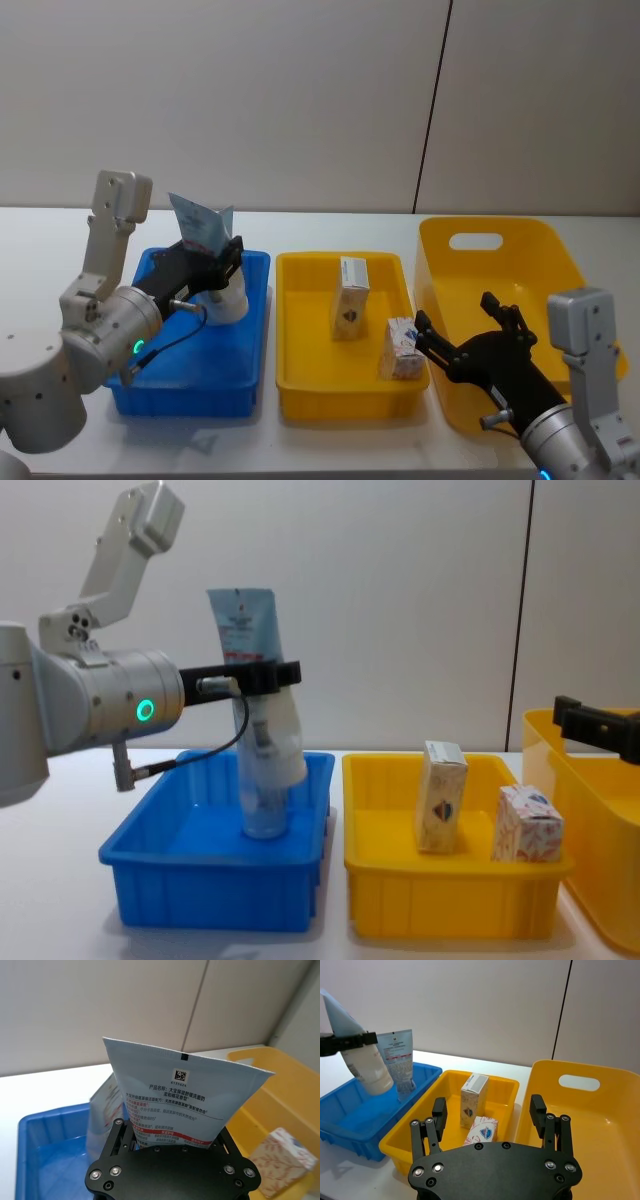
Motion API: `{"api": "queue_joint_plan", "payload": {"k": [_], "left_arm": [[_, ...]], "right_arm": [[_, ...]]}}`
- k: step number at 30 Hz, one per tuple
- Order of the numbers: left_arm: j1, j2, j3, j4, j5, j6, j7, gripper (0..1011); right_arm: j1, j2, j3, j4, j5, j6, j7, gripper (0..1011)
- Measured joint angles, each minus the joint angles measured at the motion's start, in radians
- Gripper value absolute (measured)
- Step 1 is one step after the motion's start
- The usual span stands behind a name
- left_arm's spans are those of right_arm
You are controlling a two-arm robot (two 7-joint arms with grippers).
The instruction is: Bimanual collaborative sorting of washing and personal care products
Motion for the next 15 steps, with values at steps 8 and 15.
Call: {"api": "queue_joint_plan", "payload": {"k": [8, 15], "left_arm": [[-0.014, 0.021, 0.011, -0.015, -0.038, 0.002, -0.096, 414], [-0.045, 0.027, 0.033, 0.016, -0.067, -0.012, -0.192, 379]], "right_arm": [[0.000, 0.000, 0.000, 0.000, 0.000, 0.000, 0.000, 1003], [0.000, 0.000, 0.000, 0.000, 0.000, 0.000, 0.000, 1003]]}}
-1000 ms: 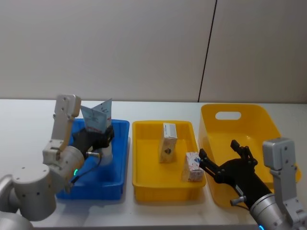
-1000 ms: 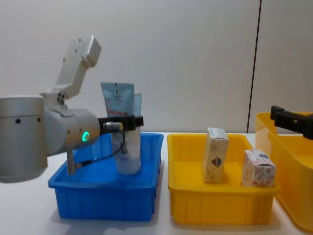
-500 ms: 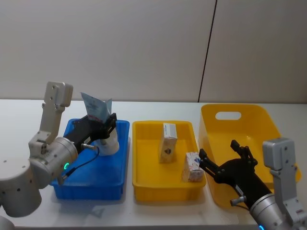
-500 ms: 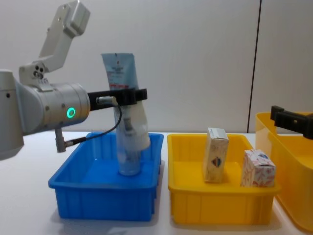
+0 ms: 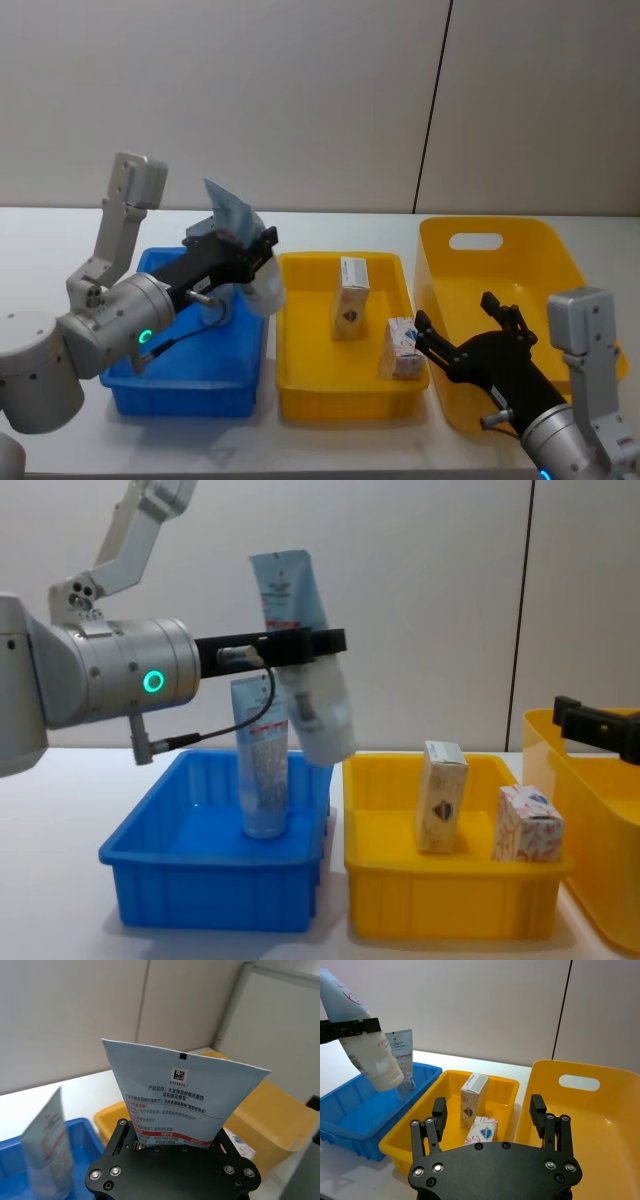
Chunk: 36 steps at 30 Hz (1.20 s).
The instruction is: Bimanual collaborative sorting of washing and personal care products
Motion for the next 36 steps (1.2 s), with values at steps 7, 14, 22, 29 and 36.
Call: {"api": "queue_joint_plan", "payload": {"k": [7, 14, 22, 29, 36], "left_arm": [[-0.042, -0.005, 0.029, 0.066, -0.024, -0.031, -0.108, 360], [-0.093, -0.021, 0.062, 0.159, -0.043, -0.082, -0.222, 360], [-0.125, -0.034, 0.085, 0.221, -0.055, -0.124, -0.295, 360], [-0.140, -0.040, 0.096, 0.251, -0.060, -0.144, -0.329, 360], [-0.149, -0.043, 0.103, 0.269, -0.063, -0.155, -0.350, 360]], "right_arm": [[0.000, 0.000, 0.000, 0.000, 0.000, 0.000, 0.000, 1003], [0.000, 0.000, 0.000, 0.000, 0.000, 0.000, 0.000, 1003], [0.000, 0.000, 0.000, -0.001, 0.000, 0.001, 0.001, 1003], [0.001, 0.011, 0.000, -0.015, 0.011, 0.024, 0.027, 1003], [0.019, 0.035, -0.014, -0.032, 0.026, 0.075, 0.085, 1003]]}}
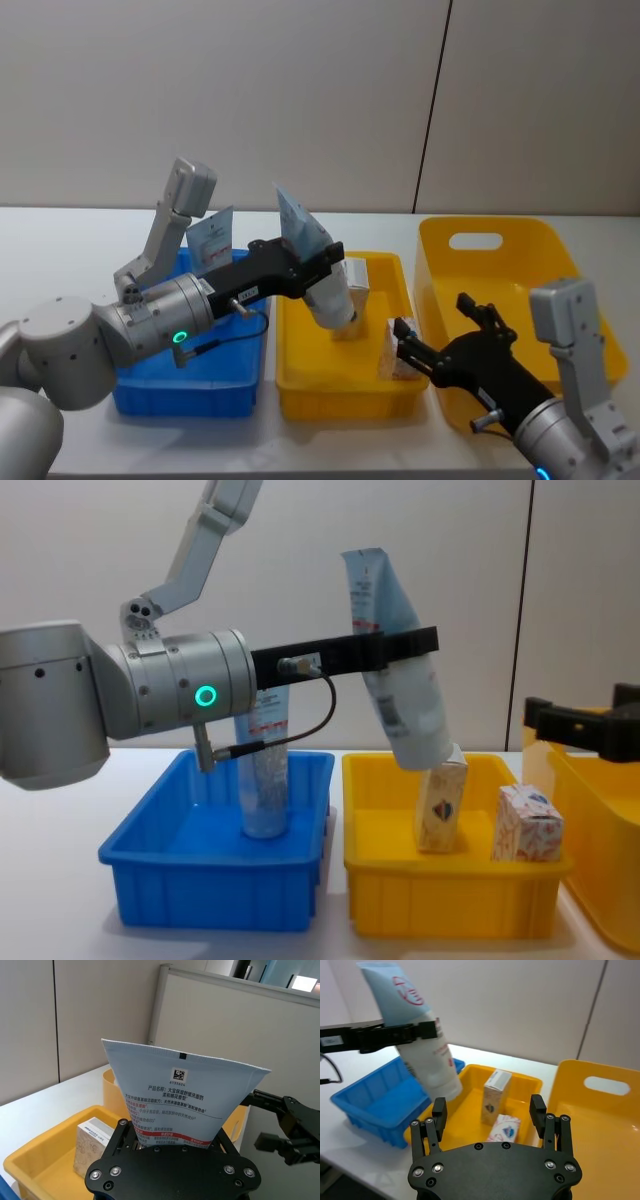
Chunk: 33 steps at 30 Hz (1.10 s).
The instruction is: Bimanual collaborative sorting of washing and personal care products
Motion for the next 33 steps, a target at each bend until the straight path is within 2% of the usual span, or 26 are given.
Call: {"api": "queue_joint_plan", "payload": {"k": [6, 16, 24, 33], "left_arm": [[-0.005, -0.002, 0.003, 0.009, -0.001, -0.006, -0.010, 360], [-0.009, -0.003, 0.006, 0.017, -0.003, -0.011, -0.019, 360], [-0.010, -0.004, 0.007, 0.020, -0.004, -0.013, -0.023, 360], [-0.011, -0.005, 0.008, 0.022, -0.004, -0.015, -0.025, 360]], "right_arm": [[0.031, 0.015, -0.025, -0.001, -0.004, 0.036, 0.041, 1003], [0.113, 0.016, -0.089, 0.051, -0.073, 0.059, 0.075, 1003], [0.185, -0.013, -0.149, 0.124, -0.152, 0.057, 0.072, 1003], [0.241, -0.051, -0.195, 0.195, -0.216, 0.041, 0.055, 1003]]}}
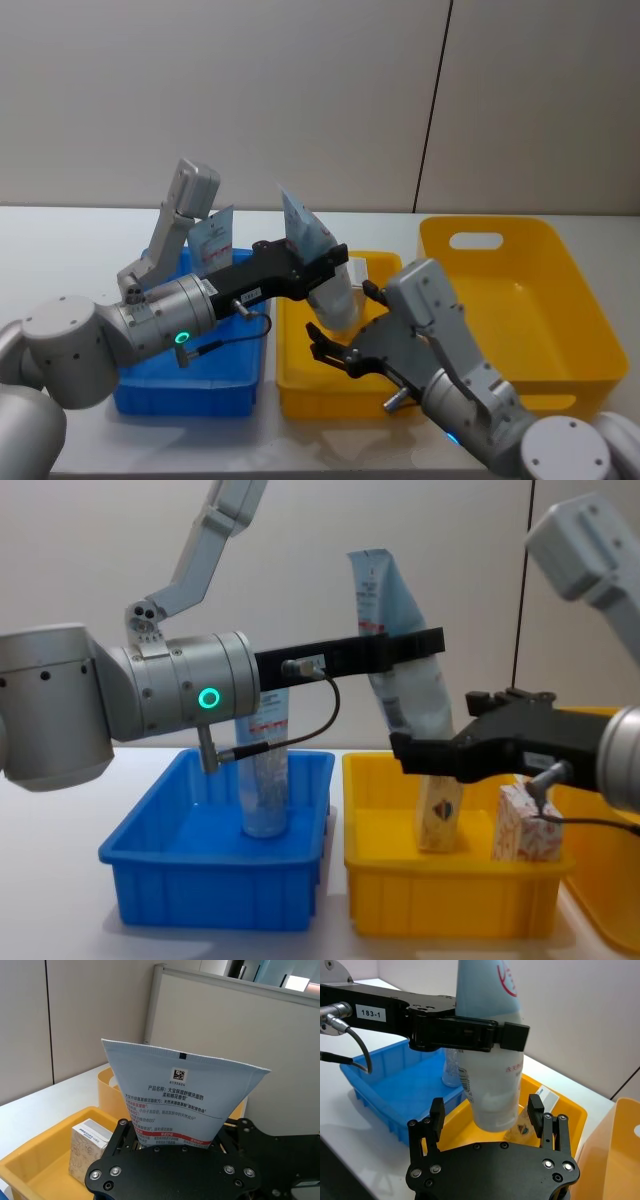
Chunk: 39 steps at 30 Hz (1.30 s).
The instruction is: Bimanual collaborative sorting of washing and personal care products
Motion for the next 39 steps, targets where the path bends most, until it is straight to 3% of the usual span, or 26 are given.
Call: {"api": "queue_joint_plan", "payload": {"k": [14, 21, 28, 32, 39], "left_arm": [[-0.001, 0.000, 0.000, 0.001, 0.000, -0.001, -0.002, 360], [-0.001, 0.000, 0.000, 0.002, 0.000, -0.001, -0.002, 360], [-0.001, 0.000, 0.000, 0.002, 0.000, -0.001, -0.002, 360], [-0.001, 0.000, 0.000, 0.002, 0.000, -0.001, -0.001, 360], [-0.001, 0.000, 0.000, 0.002, 0.000, 0.000, -0.001, 360]], "right_arm": [[0.078, -0.078, -0.052, 0.127, -0.112, -0.043, -0.080, 1003], [0.099, -0.105, -0.065, 0.169, -0.148, -0.062, -0.112, 972], [0.116, -0.125, -0.072, 0.200, -0.173, -0.074, -0.137, 807], [0.121, -0.132, -0.075, 0.210, -0.181, -0.078, -0.144, 663], [0.127, -0.140, -0.079, 0.222, -0.190, -0.084, -0.152, 545]]}}
